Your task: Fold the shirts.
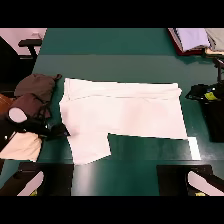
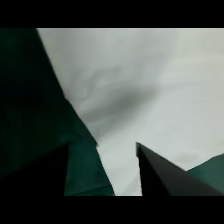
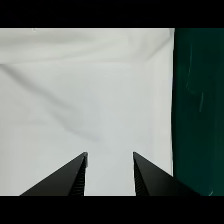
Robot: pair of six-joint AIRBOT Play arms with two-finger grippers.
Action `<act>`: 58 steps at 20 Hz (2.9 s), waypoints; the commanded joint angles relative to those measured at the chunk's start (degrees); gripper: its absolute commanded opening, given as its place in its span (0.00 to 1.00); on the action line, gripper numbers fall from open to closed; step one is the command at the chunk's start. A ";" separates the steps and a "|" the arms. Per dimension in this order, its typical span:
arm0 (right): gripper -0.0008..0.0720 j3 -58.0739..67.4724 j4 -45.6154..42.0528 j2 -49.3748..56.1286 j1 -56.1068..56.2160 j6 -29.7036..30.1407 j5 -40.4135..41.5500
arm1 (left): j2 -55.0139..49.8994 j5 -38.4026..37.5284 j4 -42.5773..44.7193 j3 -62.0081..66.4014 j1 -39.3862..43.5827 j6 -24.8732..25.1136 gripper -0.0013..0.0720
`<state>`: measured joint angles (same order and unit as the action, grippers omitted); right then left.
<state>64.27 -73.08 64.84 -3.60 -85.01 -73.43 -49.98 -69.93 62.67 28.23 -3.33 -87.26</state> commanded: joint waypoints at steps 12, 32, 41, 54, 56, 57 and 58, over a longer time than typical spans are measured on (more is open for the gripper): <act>0.49 -2.91 0.15 -2.43 -0.04 0.02 -0.42 | 3.13 6.86 -11.37 -7.80 0.02 2.40 0.70; 0.60 -32.59 9.33 -2.38 -26.53 4.55 0.20 | 3.15 4.50 -8.07 1.79 0.02 5.22 0.05; 0.04 -28.17 6.16 -2.45 -14.25 4.55 0.39 | 3.15 -2.19 -5.92 4.63 0.02 5.84 0.05; 0.03 -13.77 -5.95 -18.32 -11.23 4.48 -11.78 | 18.25 -14.08 -4.39 13.29 0.02 -3.02 0.05; 0.03 -9.27 -5.46 -12.92 -9.29 4.48 -10.40 | 14.58 -6.56 -3.45 15.02 0.02 -0.85 0.05; 0.03 -7.17 -5.46 -10.01 -7.48 4.48 -9.14 | 11.93 -4.00 -3.43 15.65 0.02 0.68 0.05; 0.03 -4.92 -5.46 -6.58 -5.40 4.48 -6.97 | 8.55 -1.79 -3.45 16.52 0.02 1.81 0.05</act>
<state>53.98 -78.65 52.51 -12.29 -80.49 -83.88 -36.45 -79.64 58.48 42.35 -3.33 -88.20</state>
